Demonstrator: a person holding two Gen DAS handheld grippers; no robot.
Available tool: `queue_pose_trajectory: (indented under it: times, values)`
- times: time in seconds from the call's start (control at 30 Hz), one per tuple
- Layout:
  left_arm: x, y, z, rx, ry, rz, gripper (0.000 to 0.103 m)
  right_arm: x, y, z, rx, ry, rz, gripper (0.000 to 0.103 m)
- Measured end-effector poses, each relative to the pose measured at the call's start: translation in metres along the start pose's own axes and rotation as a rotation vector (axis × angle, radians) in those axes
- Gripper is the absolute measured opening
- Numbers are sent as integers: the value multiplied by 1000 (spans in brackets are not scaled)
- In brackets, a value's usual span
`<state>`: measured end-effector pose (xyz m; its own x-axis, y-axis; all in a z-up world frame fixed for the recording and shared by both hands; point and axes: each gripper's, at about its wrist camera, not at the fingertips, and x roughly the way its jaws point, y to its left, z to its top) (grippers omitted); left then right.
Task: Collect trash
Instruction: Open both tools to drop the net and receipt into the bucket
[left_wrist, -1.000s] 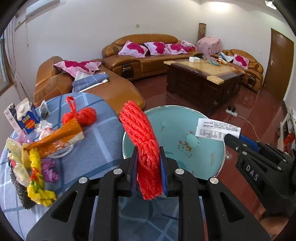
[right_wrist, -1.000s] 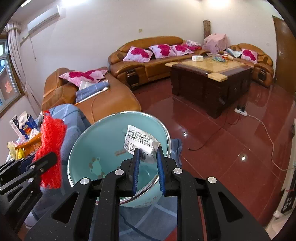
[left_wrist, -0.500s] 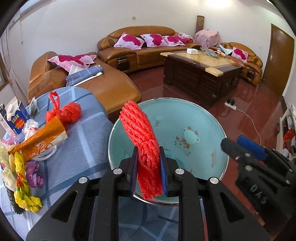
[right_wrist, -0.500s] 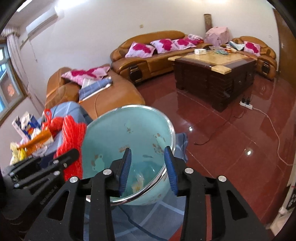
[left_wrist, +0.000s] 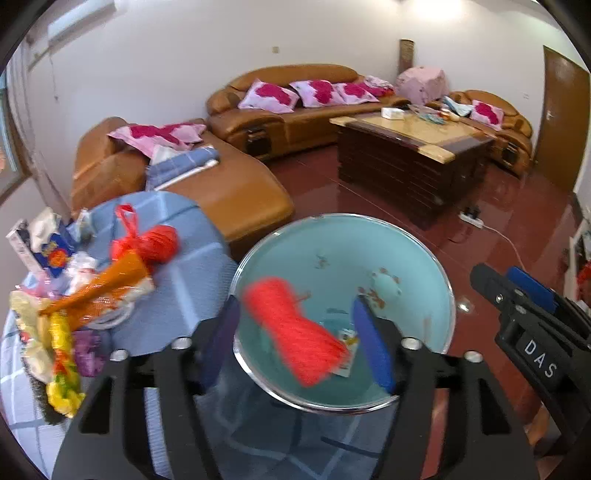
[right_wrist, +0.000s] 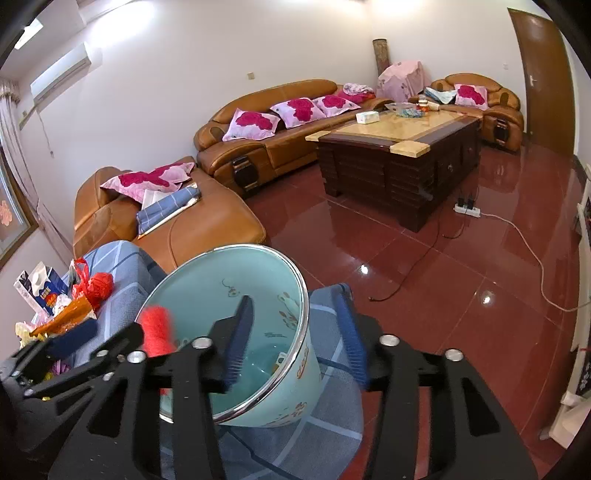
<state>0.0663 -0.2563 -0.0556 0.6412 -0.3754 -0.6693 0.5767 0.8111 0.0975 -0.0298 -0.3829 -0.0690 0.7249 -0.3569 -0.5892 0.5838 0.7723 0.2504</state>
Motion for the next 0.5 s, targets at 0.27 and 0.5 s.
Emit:
queue_pose_trajectory:
  times: [0.27, 0.5]
  values:
    - [-22, 22, -4, -44, -17, 66, 85, -11, 7, 3, -12, -38, 4, 81]
    - [-39, 65, -13, -104, -16, 133, 88, -21, 31, -1, -71, -43, 40, 81]
